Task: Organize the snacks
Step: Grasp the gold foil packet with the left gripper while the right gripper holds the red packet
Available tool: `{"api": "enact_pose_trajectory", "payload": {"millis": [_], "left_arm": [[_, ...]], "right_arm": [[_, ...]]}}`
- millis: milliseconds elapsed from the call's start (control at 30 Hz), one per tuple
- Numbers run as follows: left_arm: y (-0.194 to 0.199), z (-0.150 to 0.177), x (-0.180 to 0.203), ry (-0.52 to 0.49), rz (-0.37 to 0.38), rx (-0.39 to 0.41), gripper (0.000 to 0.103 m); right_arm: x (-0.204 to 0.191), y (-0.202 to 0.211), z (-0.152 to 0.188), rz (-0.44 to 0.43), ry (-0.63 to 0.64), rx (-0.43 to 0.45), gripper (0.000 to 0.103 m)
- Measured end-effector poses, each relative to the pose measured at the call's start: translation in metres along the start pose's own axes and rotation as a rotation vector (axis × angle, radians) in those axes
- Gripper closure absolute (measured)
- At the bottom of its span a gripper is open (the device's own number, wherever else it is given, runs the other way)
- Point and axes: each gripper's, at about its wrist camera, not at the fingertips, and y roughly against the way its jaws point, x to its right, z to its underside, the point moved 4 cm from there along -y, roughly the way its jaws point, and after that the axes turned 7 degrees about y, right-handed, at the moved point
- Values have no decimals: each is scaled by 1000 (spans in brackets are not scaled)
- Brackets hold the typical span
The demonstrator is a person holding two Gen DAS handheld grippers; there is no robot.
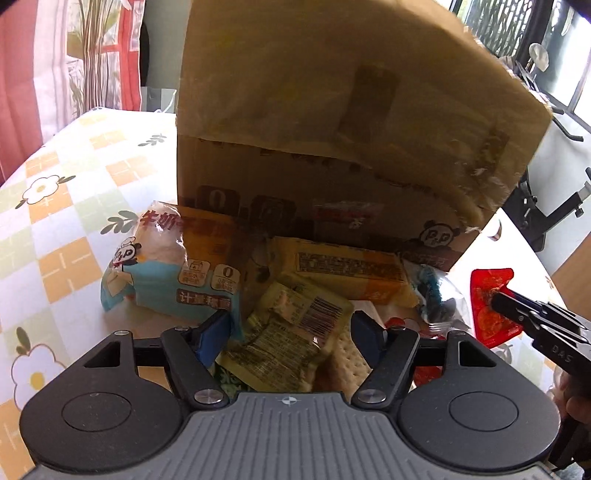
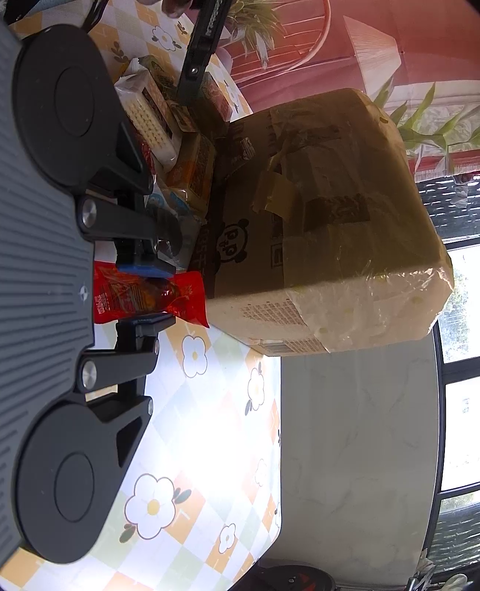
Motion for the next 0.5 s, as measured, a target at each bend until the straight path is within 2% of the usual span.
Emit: {"api": "enact_pose_trajectory", "payload": {"millis": [67, 267, 400, 500], "left_arm": [[-4, -1, -4, 4, -8, -4, 26], [-8, -3, -14, 49, 8, -30, 25], [-3, 2, -8, -1, 37, -26, 24], [-5, 8, -1, -58, 26, -20, 23]], "right_arm": [[1, 0, 0, 0, -4, 2, 81], [2, 2, 1, 5, -26, 11, 81], [3, 2, 1, 1, -29, 11, 81], [4, 2, 1, -1, -31, 8, 81]]}}
